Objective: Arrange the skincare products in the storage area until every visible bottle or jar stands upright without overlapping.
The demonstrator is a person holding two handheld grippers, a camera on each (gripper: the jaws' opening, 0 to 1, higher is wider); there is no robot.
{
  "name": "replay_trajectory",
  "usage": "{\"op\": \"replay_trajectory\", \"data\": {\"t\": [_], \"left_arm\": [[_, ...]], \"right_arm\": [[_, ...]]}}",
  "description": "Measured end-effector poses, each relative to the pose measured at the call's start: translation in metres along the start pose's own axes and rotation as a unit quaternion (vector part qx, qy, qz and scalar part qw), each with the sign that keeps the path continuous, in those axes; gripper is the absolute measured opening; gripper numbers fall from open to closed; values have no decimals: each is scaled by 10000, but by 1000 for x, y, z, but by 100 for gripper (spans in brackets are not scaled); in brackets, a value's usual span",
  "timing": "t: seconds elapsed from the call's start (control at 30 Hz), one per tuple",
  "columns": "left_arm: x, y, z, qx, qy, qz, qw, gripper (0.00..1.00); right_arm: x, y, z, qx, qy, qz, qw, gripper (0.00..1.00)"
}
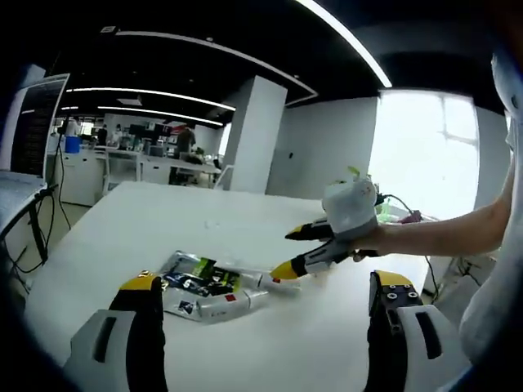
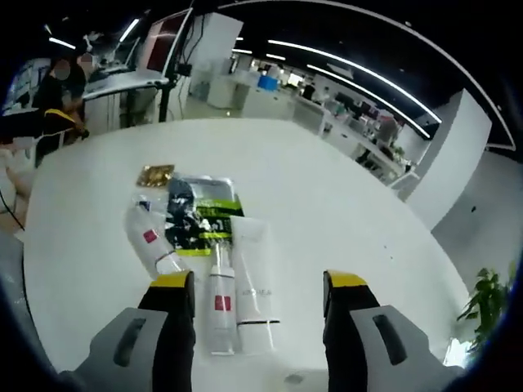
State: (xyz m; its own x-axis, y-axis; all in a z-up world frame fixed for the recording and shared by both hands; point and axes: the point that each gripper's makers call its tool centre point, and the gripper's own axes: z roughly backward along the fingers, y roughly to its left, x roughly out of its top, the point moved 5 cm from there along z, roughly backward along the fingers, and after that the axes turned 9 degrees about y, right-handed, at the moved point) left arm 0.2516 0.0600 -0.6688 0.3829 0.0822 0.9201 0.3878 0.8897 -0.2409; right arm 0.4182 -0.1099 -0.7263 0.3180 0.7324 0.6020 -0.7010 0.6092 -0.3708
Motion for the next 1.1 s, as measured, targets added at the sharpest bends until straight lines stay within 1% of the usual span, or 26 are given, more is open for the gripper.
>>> {"op": "replay_trajectory", "data": {"t": [0.03,0.13,0.17,0.2,0.23,0.27,0.3,0.33,0.43,0.53,0.6,0.67,0.73,0.83,0.87,0.93,1.0,1.1], "left_arm": [[0,0,0,-2,3,7,10000,99],[-2,1,0,-30,17,13,10000,99],[-2,1,0,-35,24,5,10000,99],[-2,0,0,-39,16,8,10000,99],[-2,0,0,-40,13,13,10000,98],[-1,-1,1,-41,7,24,10000,98],[-1,-1,1,-36,-4,44,10000,98],[-1,-4,1,-34,-14,52,10000,98],[-1,-8,1,-34,3,45,10000,98],[-1,-11,1,-25,50,43,10000,98],[0,-12,2,-24,39,62,10000,98],[0,-13,2,-30,40,71,10000,97],[0,-13,2,-27,55,68,10000,97],[2,-12,2,-22,35,83,10000,97],[2,-12,2,-29,32,89,10000,97],[3,-11,2,-25,30,90,10000,97],[2,-11,2,-29,36,104,9999,97],[1,-12,1,-54,65,139,9999,97]], "right_arm": [[-1,-3,-4,-77,95,28,9999,59],[-5,-9,-11,-115,263,66,9996,56],[-8,-9,-15,-44,409,-11,9992,57],[-9,-9,-16,37,472,-114,9988,57],[-7,-10,-19,34,432,-137,9990,57],[-7,-10,-20,13,475,-94,9988,56],[-9,-11,-23,-30,616,47,9981,54],[-10,-12,-25,-43,681,108,9976,53],[-10,-12,-29,-44,747,132,9971,51],[-12,-16,-32,22,848,96,9963,49],[-16,-15,-34,159,987,154,9949,51],[-19,-14,-36,269,1070,82,9939,50],[-21,-12,-39,344,1087,-6,9935,49],[-27,-6,-41,455,1228,-13,9914,44],[-30,-4,-41,521,1290,-87,9902,44],[-31,-3,-41,528,1243,-205,9906,46],[-31,0,-44,644,1227,-352,9897,48],[-30,3,-46,664,1243,-282,9896,46]]}}
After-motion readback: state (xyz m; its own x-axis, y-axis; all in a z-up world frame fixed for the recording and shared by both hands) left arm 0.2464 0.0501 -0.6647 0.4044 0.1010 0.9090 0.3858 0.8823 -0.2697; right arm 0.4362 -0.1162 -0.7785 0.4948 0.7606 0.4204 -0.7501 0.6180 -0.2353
